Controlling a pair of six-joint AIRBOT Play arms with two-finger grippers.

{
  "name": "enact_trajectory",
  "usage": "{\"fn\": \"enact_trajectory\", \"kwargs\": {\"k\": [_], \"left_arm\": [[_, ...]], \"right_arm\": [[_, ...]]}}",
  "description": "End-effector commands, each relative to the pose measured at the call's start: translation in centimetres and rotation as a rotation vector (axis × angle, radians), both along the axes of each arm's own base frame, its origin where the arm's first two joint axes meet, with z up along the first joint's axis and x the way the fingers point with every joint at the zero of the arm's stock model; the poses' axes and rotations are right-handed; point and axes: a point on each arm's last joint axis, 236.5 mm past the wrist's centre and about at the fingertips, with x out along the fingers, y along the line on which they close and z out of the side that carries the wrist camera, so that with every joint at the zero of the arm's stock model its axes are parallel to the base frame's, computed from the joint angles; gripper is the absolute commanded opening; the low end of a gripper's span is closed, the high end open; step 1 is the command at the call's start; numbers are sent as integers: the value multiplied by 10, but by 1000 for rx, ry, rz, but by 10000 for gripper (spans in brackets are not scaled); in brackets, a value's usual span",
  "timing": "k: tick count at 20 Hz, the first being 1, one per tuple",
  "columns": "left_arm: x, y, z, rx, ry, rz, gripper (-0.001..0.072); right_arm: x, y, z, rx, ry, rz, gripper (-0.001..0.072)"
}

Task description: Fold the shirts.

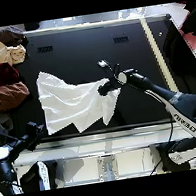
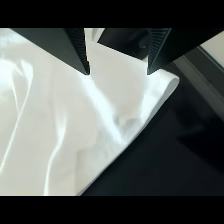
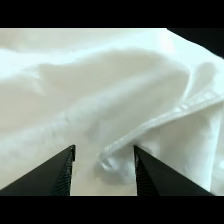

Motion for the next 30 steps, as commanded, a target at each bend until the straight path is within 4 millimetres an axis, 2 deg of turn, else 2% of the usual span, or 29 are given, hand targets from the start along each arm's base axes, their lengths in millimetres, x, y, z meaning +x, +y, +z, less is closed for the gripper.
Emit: {"fn": "enact_trajectory", "kwargs": {"k": [1, 3, 5, 6, 7, 8, 10, 15, 19, 24, 26, 28, 30], "left_arm": [[-4, -4, -7, -56, 27, 61, 424], [-4, -4, -7, -61, 29, 67, 424], [-4, -4, -7, -62, 29, 70, 424], [-4, -3, -7, -60, 27, 72, 425], [-4, -3, -7, -59, 25, 73, 424], [-4, -3, -7, -59, 26, 73, 424], [-2, -5, -5, -75, 19, 81, 423], [5, -18, -8, -198, -3, 150, 423], [-12, -31, -24, -225, 69, 114, 423], [-16, -33, -26, -223, 87, 102, 423], [-25, -31, -33, -204, 129, 97, 423], [-31, -27, -38, -183, 161, 106, 421], [-29, -17, -41, -140, 153, 124, 389]], "right_arm": [[6, -6, -18, -96, 15, 33, 385], [-9, -18, -34, -163, 90, 58, 385], [-19, -27, -41, -209, 132, 74, 375], [-19, -30, -41, -224, 130, 79, 278], [-17, -32, -41, -232, 124, 82, 82], [-16, -31, -39, -231, 117, 85, 15], [-9, -27, -29, -219, 94, 83, 14], [14, -12, 21, -181, 26, 87, 13], [25, -5, 47, -160, -13, 89, 13], [29, -3, 55, -150, -32, 87, 13], [29, -3, 55, -150, -32, 87, 14], [29, -3, 55, -150, -33, 87, 14], [30, -2, 55, -148, -36, 86, 14]]}}
